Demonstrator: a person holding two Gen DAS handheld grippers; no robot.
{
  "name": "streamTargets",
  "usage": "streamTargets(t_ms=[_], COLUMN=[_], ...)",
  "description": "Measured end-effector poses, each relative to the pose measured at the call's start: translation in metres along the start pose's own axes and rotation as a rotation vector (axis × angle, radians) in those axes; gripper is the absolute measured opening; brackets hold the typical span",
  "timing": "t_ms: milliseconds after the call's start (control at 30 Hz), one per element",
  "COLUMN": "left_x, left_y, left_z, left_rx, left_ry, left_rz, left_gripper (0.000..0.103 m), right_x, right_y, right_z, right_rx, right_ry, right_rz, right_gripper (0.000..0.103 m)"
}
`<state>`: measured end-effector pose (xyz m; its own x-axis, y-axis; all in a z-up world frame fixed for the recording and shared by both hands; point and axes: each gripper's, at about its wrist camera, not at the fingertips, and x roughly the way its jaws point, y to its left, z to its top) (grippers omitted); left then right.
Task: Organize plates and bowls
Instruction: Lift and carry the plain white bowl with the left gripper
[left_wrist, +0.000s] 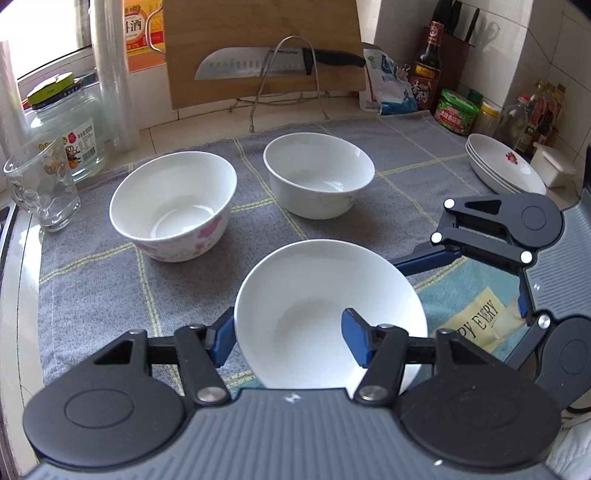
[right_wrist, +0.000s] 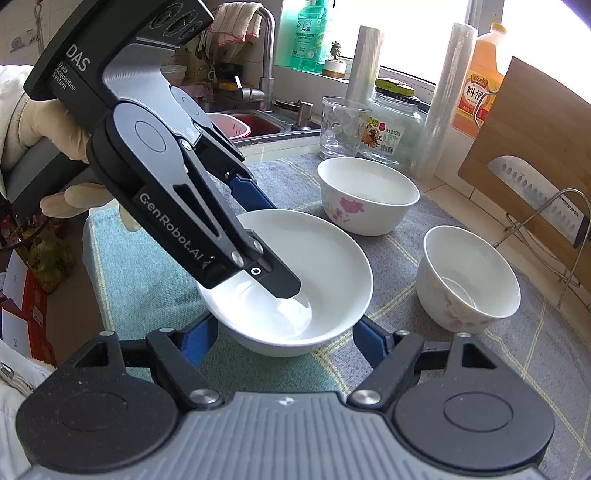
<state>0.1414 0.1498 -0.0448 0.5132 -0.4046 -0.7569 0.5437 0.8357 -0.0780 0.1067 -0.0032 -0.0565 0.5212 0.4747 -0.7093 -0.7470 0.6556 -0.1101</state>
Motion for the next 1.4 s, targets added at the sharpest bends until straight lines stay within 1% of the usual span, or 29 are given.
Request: streamTargets(t_ms=[267, 467, 633, 1100, 1400], left_x=[0.000, 0.003, 0.014, 0.056, 0.074], left_y=[-0.004, -0.013, -0.030, -0.094, -0.116], left_z=[0.004, 0.012, 0.025, 0.063, 0.073], left_rx=[0.014, 0.029, 0.063, 0.168, 0.185], left_ry=[-0.005, -0.013, -0.017, -0.015, -0.004], left_rz=[-0.006, -0.032, -0.063, -0.196, -0.233], left_gripper=[0.059, 0.059, 0.059, 0.059, 0.059], right_x=[-0.007, -0.020, -0.033, -0.078, -0.088], right_y=[-0.003, -0.008, -0.020, -0.063, -0.081], right_z=[0.000, -0.003, -0.014, -0.058, -0.074], right_rx=[0.010, 0.020, 0.046, 0.148, 0.175], right_ry=[0.002, 0.003, 0.019, 0.074, 0.102], right_rz=[-0.005, -0.024, -0.061, -0.183, -0.198], right_gripper=[0.084, 0.084, 0.084, 0.084, 0.084])
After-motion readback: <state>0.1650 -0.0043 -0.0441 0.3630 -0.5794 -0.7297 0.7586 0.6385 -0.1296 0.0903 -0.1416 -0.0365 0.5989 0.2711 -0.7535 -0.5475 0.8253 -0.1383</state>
